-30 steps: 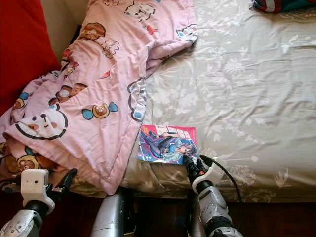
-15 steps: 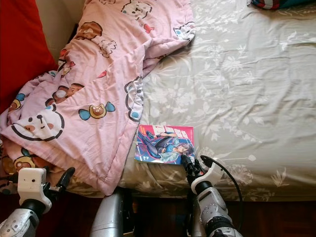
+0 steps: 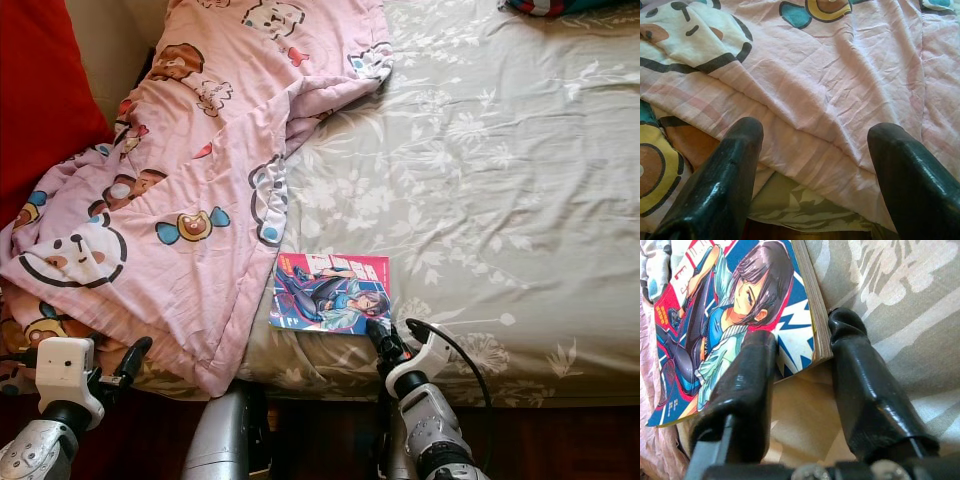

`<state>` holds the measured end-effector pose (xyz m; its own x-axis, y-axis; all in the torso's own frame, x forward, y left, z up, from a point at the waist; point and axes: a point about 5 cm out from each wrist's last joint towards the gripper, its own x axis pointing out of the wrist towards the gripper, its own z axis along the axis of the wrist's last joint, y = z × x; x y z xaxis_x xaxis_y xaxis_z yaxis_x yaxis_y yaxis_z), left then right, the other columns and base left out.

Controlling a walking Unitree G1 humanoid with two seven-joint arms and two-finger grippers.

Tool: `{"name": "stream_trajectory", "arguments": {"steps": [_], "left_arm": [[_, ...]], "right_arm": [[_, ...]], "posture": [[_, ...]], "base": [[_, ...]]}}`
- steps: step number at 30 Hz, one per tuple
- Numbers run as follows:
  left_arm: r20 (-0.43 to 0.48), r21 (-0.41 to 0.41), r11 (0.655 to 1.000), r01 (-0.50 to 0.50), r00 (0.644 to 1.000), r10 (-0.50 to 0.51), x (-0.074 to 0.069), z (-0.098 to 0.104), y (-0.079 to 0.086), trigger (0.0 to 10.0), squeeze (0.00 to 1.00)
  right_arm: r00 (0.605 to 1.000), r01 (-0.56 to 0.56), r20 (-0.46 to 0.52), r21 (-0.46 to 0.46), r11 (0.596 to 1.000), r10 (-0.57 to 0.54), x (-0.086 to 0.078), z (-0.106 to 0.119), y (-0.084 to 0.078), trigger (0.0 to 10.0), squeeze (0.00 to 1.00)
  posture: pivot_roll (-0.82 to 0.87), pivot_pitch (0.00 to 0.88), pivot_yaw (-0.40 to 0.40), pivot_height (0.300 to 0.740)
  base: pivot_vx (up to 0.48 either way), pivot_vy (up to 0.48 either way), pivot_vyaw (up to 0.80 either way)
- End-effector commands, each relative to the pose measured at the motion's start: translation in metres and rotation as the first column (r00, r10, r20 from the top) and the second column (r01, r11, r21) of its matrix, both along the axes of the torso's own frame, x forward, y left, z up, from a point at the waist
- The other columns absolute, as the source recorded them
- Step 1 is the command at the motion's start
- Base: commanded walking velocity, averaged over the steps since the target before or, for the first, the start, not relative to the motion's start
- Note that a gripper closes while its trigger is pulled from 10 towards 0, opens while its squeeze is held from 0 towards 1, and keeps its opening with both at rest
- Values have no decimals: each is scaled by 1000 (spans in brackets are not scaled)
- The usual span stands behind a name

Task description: Clean up the room

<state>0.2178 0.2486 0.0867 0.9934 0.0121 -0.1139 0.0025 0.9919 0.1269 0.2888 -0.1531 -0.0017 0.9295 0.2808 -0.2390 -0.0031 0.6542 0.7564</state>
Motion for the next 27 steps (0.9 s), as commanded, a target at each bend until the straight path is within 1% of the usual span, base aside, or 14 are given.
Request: {"name": "stream_trajectory", "arguments": {"steps": [1, 6, 8, 9, 10, 11, 12, 13, 15, 17, 20, 21, 25, 27], "left_arm": [[-53, 7, 1000, -16, 998, 16, -6, -9, 5, 10000, 0], [-53, 5, 1000, -14, 999, 14, -4, -11, 3, 10000, 0], [-53, 3, 1000, -19, 998, 19, -2, -13, 2, 10000, 0], [-56, 1, 1000, -25, 998, 25, -1, -15, 2, 10000, 0], [-56, 1, 1000, -25, 998, 25, -1, -15, 2, 10000, 0], [-62, -5, 999, -35, 997, 35, 1, -20, 1, 10000, 0], [-62, -5, 999, -35, 997, 35, 1, -20, 1, 10000, 0], [-68, -11, 999, -50, 997, 49, 3, -25, 0, 10000, 0], [-77, -18, 998, -67, 995, 65, 6, -31, 0, 10000, 0], [-88, -22, 997, -72, 994, 70, 10, -37, -1, 10000, 0], [-113, -39, 995, -92, 990, 87, 15, -50, -3, 10000, 0], [-113, -39, 995, -92, 990, 87, 15, -50, -3, 10000, 0], [-139, -60, 989, -137, 982, 128, 21, -66, -7, 10000, 0], [-142, -64, 987, -146, 981, 135, 21, -68, -7, 10000, 0]], "right_arm": [[978, -110, -167, 75, 991, 121, -30, -29, 33, 0, 0], [980, -104, -161, 67, 992, 114, -29, -28, 32, 0, 0], [986, -68, -154, 5, 998, 68, -25, -26, 27, 0, 0], [988, -34, -151, -11, 999, 32, -23, -25, 23, 0, 0], [988, -34, -151, -11, 999, 32, -23, -25, 23, 0, 0], [993, 13, -120, -31, 999, -17, -17, -20, 16, 0, 0], [993, 13, -120, -31, 999, -17, -17, -20, 16, 0, 0], [997, 25, -67, -52, 998, -28, -10, -13, 12, 0, 0], [1000, 27, -14, -90, 996, -28, -4, -5, 9, 0, 0], [997, 63, 50, -92, 994, -59, 5, 6, 4, 0, 0], [978, 131, 183, -161, 978, -101, 19, 28, -10, 0, 0], [978, 131, 183, -161, 978, -101, 19, 28, -10, 0, 0], [945, 190, 309, -267, 945, -102, 26, 49, -22, 0, 0], [940, 189, 330, -294, 937, -86, 26, 51, -23, 0, 0]], "posture": [[269, 307, 164, 583], [259, 301, 161, 583], [247, 294, 150, 583], [234, 279, 139, 583], [234, 279, 139, 583], [223, 263, 129, 583], [223, 263, 129, 583], [210, 243, 119, 583], [192, 220, 109, 583], [164, 195, 97, 583], [113, 138, 76, 583], [113, 138, 76, 583], [69, 61, 33, 583], [67, 42, 22, 583]], "base": [[0, 0, 0], [0, 0, 0], [0, 0, 0], [0, 0, 0], [0, 0, 0], [0, 0, 0], [0, 0, 0], [0, 0, 0], [0, 0, 0], [0, 0, 0], [0, 0, 0], [0, 0, 0], [0, 0, 0], [0, 0, 0]]}}
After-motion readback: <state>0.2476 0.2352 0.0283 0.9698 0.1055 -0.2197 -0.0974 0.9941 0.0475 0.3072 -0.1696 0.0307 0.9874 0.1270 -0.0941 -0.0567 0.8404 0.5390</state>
